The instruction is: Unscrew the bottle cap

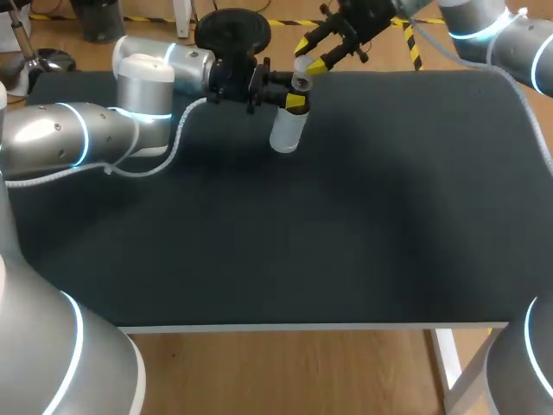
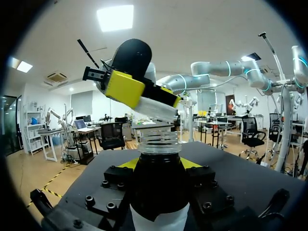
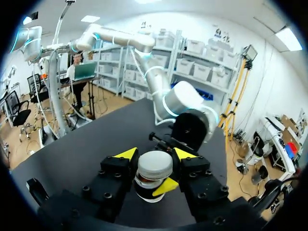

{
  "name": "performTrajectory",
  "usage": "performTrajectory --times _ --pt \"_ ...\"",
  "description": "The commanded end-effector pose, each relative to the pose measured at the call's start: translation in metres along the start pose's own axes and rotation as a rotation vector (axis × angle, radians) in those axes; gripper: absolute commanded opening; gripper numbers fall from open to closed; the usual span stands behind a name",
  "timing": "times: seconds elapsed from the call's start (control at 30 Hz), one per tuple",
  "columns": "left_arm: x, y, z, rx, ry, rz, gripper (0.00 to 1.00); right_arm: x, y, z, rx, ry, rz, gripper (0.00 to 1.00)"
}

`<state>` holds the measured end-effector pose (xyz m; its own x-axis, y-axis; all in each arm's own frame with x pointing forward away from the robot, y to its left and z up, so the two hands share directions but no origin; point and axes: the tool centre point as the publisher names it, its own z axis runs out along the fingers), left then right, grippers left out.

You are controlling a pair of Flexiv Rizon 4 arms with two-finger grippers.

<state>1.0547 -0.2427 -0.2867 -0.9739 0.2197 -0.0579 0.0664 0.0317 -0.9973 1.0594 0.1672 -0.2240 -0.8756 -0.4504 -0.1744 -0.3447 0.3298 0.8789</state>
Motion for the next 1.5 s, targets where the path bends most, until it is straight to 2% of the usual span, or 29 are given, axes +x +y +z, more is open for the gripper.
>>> performTrajectory --times 0.03,0.37,0.43,0.63,0.87,1.1,1.3,1.5 --pt "-0.004 0.002 0.0 0.003 0.008 -0.001 0.0 0.011 -0.003 -0.017 0.01 -0.072 0.021 0.0" --pt "-0.004 0.002 0.0 0.003 0.008 -0.001 0.0 0.026 -0.032 -0.063 0.035 -0.239 0.153 0.0" --pt "-0.004 0.002 0.0 0.003 0.008 -0.001 0.0 0.031 -0.043 -0.069 0.073 -0.268 0.193 0.0" --pt "-0.004 0.002 0.0 0.003 0.008 -0.001 0.0 0.049 -0.087 -0.075 0.107 -0.329 0.35 0.0" --pt "-0.004 0.002 0.0 0.003 0.008 -0.001 0.0 0.067 -0.127 -0.069 0.136 -0.354 0.47 0.0" --pt "-0.004 0.002 0.0 0.003 0.008 -0.001 0.0 0.091 -0.157 -0.067 0.123 -0.391 0.564 0.0" --pt "-0.004 0.002 0.0 0.003 0.008 -0.001 0.0 0.107 -0.175 -0.064 0.137 -0.391 0.634 0.0" --pt "-0.004 0.002 0.0 0.003 0.008 -0.001 0.0 0.111 -0.182 -0.061 0.163 -0.367 0.675 0.0"
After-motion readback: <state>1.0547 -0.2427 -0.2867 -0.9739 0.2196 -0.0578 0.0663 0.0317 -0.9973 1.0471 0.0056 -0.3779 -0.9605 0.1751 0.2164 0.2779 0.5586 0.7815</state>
